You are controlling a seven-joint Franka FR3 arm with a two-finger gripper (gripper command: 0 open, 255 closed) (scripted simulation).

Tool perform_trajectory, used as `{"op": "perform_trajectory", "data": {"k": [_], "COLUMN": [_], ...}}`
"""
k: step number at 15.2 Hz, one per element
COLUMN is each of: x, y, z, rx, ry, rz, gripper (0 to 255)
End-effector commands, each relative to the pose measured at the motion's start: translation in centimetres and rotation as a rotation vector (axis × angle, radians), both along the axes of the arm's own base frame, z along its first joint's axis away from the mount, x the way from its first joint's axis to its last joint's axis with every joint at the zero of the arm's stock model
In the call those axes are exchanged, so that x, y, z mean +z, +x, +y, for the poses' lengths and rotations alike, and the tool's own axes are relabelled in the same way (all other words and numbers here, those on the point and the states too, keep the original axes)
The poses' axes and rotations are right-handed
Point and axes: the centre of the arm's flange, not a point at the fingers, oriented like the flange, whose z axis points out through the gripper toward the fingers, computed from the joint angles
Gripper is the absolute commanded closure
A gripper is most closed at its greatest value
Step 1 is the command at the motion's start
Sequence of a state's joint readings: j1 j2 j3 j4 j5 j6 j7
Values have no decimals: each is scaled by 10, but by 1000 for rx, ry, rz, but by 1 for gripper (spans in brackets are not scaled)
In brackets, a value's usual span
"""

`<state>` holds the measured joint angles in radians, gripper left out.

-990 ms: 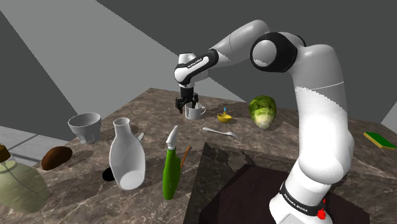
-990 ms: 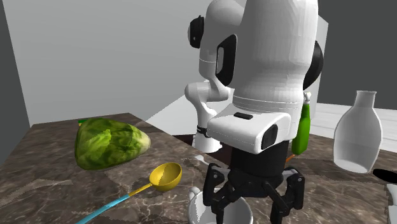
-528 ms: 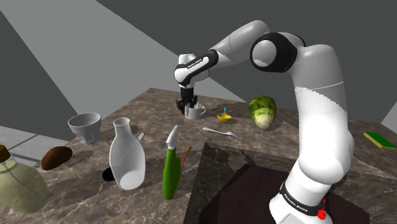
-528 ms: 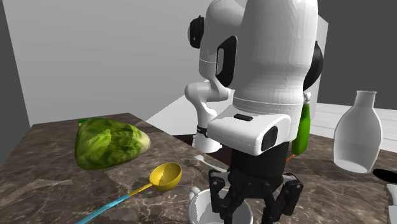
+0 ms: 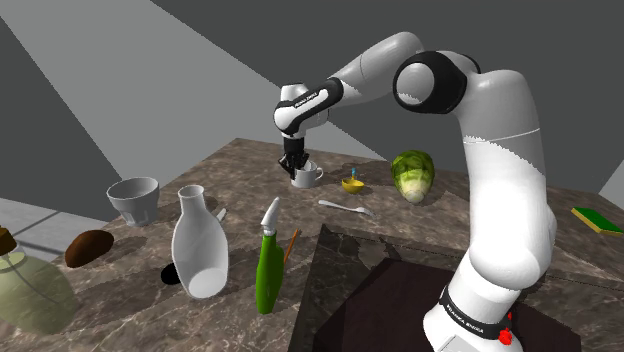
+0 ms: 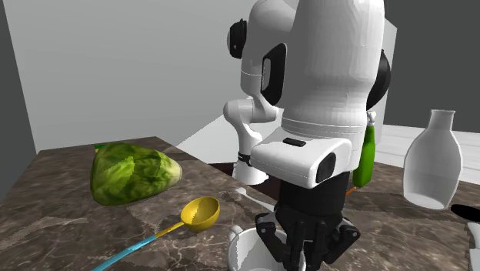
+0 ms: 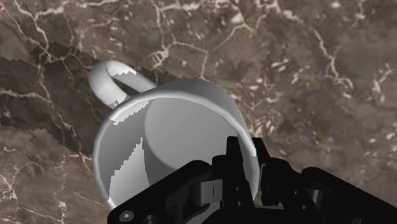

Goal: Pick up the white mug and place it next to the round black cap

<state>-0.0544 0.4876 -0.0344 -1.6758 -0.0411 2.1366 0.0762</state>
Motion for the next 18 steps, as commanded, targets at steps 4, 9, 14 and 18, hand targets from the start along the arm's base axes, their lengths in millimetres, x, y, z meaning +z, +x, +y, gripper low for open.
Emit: {"op": "perform_trajectory", "data": {"k": [4, 9, 14, 18], "x": [16, 42, 69, 90], "y": [0, 0, 0, 0], "z": [0, 0, 0, 0], "rx": [0, 0, 0, 0], "ry": [0, 0, 0, 0], "rz": [0, 0, 0, 0], "gripper": [255, 255, 255, 255]}}
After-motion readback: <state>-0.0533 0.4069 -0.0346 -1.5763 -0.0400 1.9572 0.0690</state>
